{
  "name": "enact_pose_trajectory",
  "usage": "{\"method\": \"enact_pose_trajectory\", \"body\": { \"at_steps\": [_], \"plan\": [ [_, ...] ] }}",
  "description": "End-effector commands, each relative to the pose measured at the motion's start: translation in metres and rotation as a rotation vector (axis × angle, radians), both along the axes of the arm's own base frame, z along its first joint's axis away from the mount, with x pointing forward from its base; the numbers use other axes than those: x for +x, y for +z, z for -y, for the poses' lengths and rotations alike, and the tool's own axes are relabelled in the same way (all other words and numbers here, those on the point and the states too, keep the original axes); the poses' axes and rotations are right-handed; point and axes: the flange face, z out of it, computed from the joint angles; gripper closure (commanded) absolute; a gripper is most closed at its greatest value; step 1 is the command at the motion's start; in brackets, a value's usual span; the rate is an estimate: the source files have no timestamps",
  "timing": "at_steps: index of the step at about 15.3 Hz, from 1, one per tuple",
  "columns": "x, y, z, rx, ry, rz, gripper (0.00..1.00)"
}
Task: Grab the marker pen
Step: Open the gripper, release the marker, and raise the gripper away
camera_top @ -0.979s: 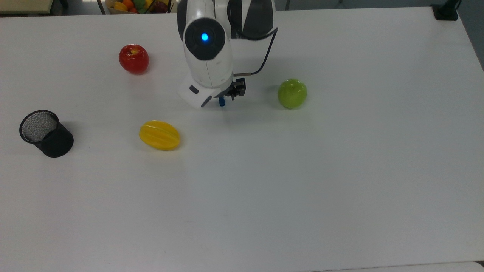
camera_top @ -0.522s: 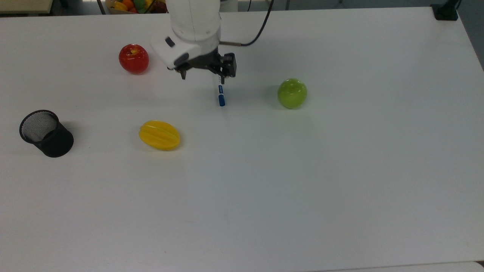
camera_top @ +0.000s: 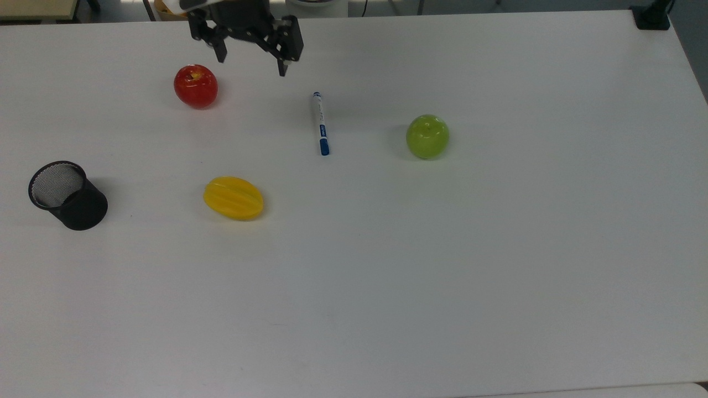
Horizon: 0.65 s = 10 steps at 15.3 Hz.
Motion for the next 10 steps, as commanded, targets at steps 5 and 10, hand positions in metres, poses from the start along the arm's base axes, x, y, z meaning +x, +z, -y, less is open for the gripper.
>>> {"method": "enact_pose_trajectory", "body": {
  "at_steps": [5, 10],
  "plan": [
    [-0.024, 0.028, 0.028, 0.009, -0.07, 0.011, 0.0],
    [-0.025, 0.027, 0.029, 0.01, -0.073, 0.0, 0.0]
  ]
}}
